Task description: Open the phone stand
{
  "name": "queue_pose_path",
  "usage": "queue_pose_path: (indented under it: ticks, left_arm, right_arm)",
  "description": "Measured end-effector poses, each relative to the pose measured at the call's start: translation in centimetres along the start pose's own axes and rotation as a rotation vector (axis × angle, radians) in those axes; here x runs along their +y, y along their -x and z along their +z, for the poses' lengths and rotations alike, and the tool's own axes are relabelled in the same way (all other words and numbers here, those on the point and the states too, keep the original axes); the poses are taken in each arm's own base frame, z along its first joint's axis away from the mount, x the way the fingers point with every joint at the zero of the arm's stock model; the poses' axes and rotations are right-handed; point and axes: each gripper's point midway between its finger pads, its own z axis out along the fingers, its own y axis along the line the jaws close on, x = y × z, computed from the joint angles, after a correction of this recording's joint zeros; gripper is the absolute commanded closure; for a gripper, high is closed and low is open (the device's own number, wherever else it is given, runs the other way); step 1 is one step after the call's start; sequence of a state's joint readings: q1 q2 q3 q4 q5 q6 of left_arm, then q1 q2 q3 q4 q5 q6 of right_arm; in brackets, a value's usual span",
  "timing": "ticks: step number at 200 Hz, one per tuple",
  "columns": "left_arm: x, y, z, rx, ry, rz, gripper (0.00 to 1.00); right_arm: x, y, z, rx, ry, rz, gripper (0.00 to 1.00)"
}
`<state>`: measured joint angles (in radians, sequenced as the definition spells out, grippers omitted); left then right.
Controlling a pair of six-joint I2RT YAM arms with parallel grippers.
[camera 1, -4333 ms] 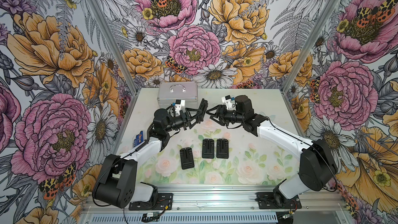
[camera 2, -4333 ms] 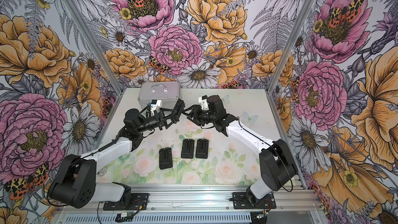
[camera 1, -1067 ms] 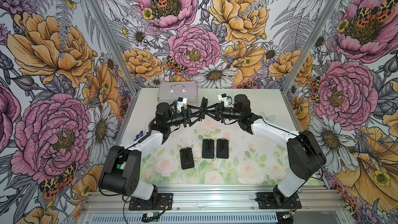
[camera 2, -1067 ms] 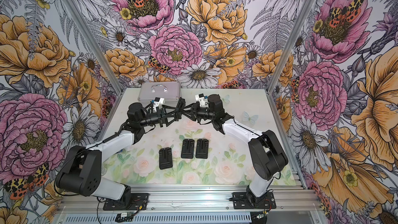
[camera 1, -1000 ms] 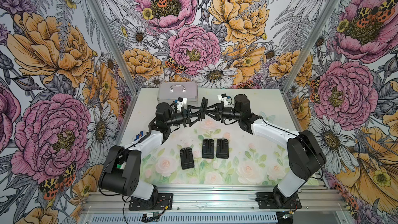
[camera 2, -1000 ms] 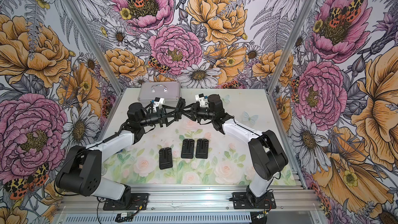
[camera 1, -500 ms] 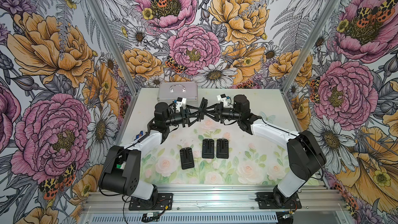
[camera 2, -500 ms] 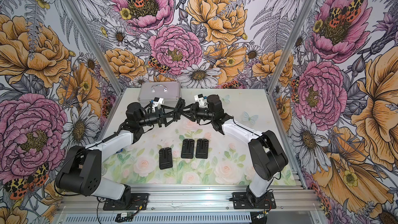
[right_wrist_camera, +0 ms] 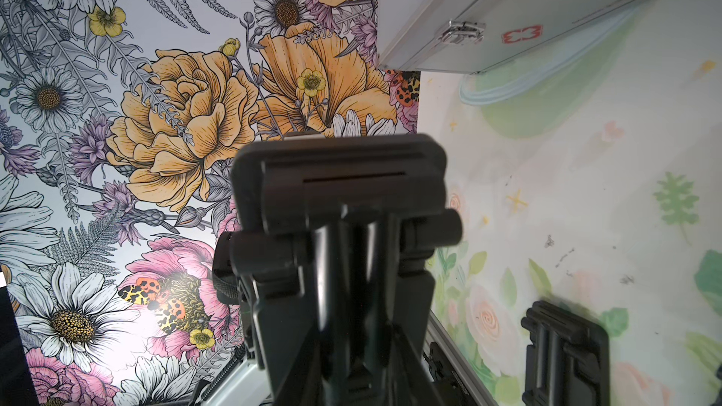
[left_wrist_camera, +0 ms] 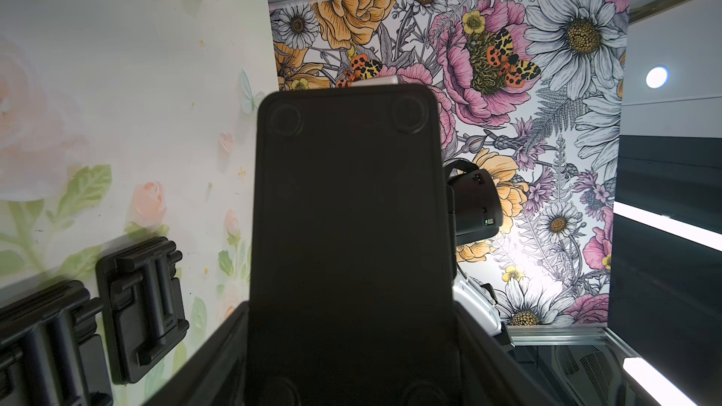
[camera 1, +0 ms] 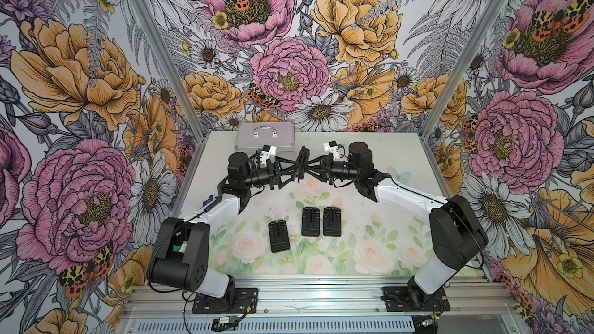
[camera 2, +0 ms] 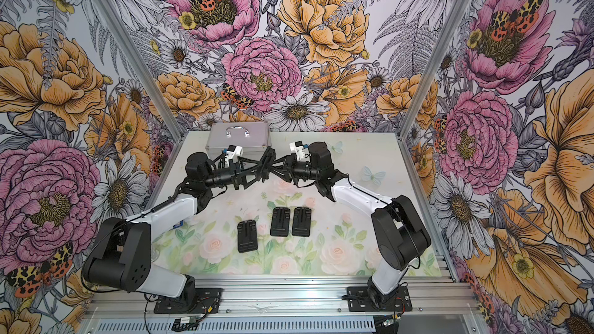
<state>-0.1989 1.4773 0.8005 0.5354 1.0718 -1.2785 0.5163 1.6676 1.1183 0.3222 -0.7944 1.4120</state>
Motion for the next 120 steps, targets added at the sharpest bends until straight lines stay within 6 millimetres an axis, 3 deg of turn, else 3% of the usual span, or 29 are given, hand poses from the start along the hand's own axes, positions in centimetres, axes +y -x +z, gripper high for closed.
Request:
queue_pose_path:
  ticks: [120]
  left_arm:
    - [0.0,0.8,-1.8,0.001,-0.012,0.004,0.32]
  right_arm:
    - [-0.1,-1.0,-2.3,0.019,-0.034,-0.03,1.0]
